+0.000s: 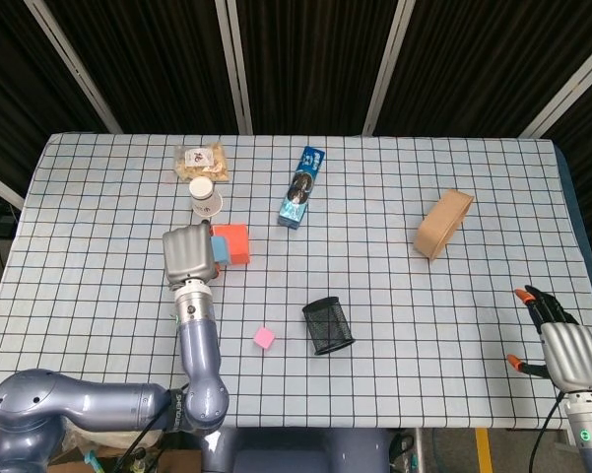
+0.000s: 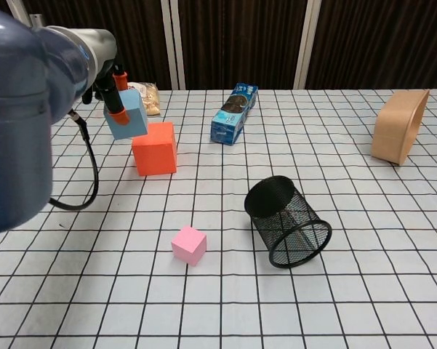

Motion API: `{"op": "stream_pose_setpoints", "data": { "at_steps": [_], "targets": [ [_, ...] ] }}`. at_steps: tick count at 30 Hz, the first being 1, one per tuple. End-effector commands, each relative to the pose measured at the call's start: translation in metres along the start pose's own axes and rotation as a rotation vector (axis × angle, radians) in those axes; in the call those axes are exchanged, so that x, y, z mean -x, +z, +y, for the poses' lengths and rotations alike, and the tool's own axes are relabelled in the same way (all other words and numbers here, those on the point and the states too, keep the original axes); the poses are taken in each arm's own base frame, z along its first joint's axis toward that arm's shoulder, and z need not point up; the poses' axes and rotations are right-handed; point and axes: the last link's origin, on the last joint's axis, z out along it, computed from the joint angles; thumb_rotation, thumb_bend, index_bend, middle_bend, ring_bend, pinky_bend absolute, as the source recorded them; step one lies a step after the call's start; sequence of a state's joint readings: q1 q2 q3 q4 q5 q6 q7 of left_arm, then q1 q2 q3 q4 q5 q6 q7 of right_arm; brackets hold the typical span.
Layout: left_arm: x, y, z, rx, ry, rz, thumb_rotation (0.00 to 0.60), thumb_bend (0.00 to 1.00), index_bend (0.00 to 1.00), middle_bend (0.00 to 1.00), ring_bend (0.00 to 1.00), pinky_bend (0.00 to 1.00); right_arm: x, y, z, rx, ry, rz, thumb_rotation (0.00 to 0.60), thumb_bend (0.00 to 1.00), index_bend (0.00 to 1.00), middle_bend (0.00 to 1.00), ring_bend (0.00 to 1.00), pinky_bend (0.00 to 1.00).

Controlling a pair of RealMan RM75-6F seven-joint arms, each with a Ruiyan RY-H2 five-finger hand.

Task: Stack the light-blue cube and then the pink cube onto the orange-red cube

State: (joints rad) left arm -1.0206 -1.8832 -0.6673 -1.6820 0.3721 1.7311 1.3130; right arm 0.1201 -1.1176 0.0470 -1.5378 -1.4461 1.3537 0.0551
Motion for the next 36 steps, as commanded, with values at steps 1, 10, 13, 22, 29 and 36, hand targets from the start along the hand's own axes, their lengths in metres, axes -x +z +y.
{"op": "stream_pose_setpoints", "data": {
  "at_steps": [1,10,13,22,29,36],
  "targets": [
    [0.0,0.007,0.007,0.009,0.036,0.012,0.6,0.3,0.41,0.85,0.7,0.73,0.0,0.0,0.001,0.002,0.0,0.002,0.6,0.14,0.14,0.11,0.13,0.33],
    [0.005,0.024,0.009,0.033,0.055,0.012,0.6,0.3,0.42,0.84,0.69,0.72,0.001,0.0,0.001,0.007,-0.003,-0.004,0.6,0.14,0.14,0.11,0.13,0.33],
    [0.006,0.029,0.008,0.042,0.062,0.015,0.6,0.31,0.43,0.84,0.69,0.71,0.001,0.0,0.001,0.009,-0.004,-0.008,0.6,0.14,0.14,0.11,0.13,0.33],
    [0.011,0.041,0.006,0.089,0.079,0.01,0.6,0.31,0.43,0.84,0.68,0.71,0.002,0.0,0.0,0.014,-0.011,-0.015,0.6,0.14,0.14,0.11,0.13,0.33],
    [0.014,0.044,0.003,0.076,0.037,0.004,0.6,0.31,0.43,0.84,0.68,0.71,0.003,-0.001,-0.003,0.001,-0.013,-0.022,0.6,0.14,0.14,0.11,0.13,0.33],
    [0.012,0.041,0.007,0.068,0.01,0.006,0.6,0.31,0.43,0.84,0.68,0.71,0.003,-0.001,-0.003,0.005,-0.017,-0.024,0.6,0.14,0.14,0.11,0.13,0.33]
  ]
}}
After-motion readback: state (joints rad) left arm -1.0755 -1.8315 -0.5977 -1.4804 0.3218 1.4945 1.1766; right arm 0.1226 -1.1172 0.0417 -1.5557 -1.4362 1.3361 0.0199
